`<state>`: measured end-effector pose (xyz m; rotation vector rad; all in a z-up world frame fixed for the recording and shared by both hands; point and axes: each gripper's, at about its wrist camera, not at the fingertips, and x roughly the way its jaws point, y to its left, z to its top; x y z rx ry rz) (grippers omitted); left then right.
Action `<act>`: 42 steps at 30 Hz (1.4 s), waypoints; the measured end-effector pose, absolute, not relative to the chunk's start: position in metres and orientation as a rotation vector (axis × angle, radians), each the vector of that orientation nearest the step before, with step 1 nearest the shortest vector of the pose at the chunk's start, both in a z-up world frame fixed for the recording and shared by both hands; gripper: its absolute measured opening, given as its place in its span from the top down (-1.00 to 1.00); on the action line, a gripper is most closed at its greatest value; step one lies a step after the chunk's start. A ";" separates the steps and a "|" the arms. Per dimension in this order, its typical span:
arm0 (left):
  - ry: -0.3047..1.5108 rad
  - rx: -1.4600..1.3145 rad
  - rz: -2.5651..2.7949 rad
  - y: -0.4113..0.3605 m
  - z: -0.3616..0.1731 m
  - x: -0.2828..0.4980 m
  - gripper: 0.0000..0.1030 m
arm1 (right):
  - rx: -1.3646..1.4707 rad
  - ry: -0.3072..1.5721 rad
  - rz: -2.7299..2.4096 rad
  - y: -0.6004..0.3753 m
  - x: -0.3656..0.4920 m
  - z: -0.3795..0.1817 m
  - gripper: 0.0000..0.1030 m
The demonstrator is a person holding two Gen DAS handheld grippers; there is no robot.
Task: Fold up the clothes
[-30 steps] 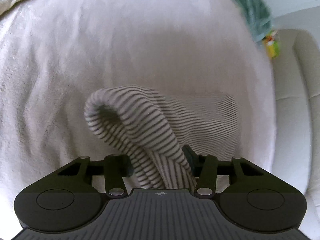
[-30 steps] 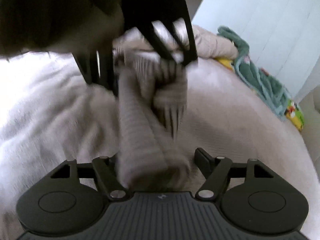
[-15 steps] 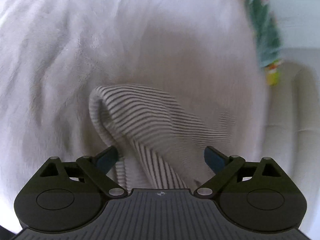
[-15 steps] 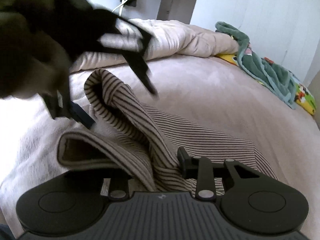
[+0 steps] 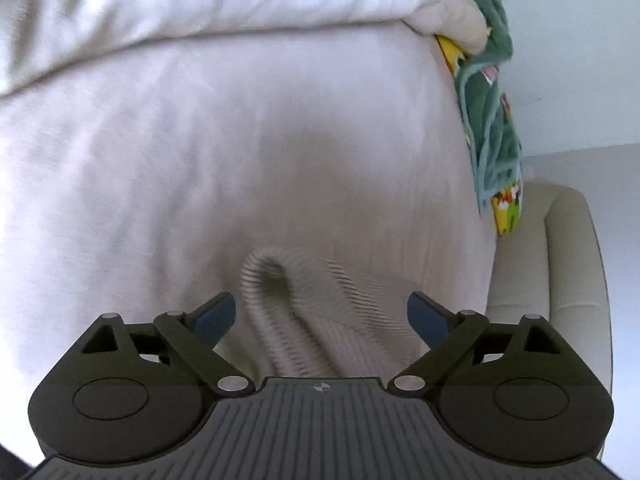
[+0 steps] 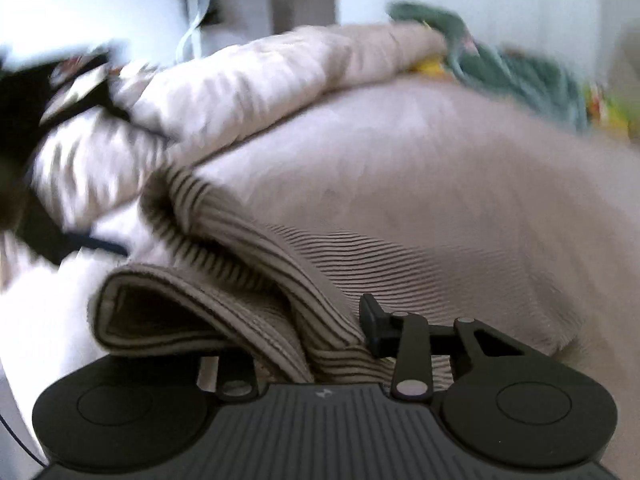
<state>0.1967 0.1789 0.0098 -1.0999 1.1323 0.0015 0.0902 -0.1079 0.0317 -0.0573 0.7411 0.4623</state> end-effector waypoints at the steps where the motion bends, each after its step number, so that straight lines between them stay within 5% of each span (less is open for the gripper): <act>1: 1.115 -1.119 0.002 0.184 0.012 0.192 -0.87 | -0.018 0.758 0.457 -0.112 0.094 0.034 0.30; 12: 1.230 -1.136 -0.143 0.124 -0.014 0.236 -0.88 | -0.159 0.727 0.484 -0.101 0.085 0.035 0.30; 17: 1.285 -0.925 -0.084 0.108 -0.006 0.249 -0.19 | -0.393 0.586 0.465 -0.077 0.072 0.026 -0.20; 19: 1.291 -0.910 -0.065 0.108 -0.002 0.250 0.04 | -0.392 0.609 0.496 -0.072 0.077 0.021 0.09; 20: 1.288 -0.896 -0.064 0.106 0.004 0.251 0.12 | -0.375 0.641 0.519 -0.072 0.080 0.019 0.42; 22: 1.279 -0.865 -0.063 0.101 0.018 0.254 0.14 | -0.352 0.652 0.535 -0.075 0.081 0.023 0.49; 30: 1.219 -0.635 -0.167 0.020 0.083 0.312 0.02 | -0.066 0.693 0.494 -0.153 0.113 0.063 0.56; 34: 1.235 -0.571 -0.267 -0.021 0.077 0.337 -0.39 | 0.187 0.794 0.430 -0.205 0.147 0.049 0.55; 42: 1.210 -0.629 -0.229 0.010 0.063 0.331 -0.74 | 0.463 0.912 0.339 -0.254 0.174 0.008 0.28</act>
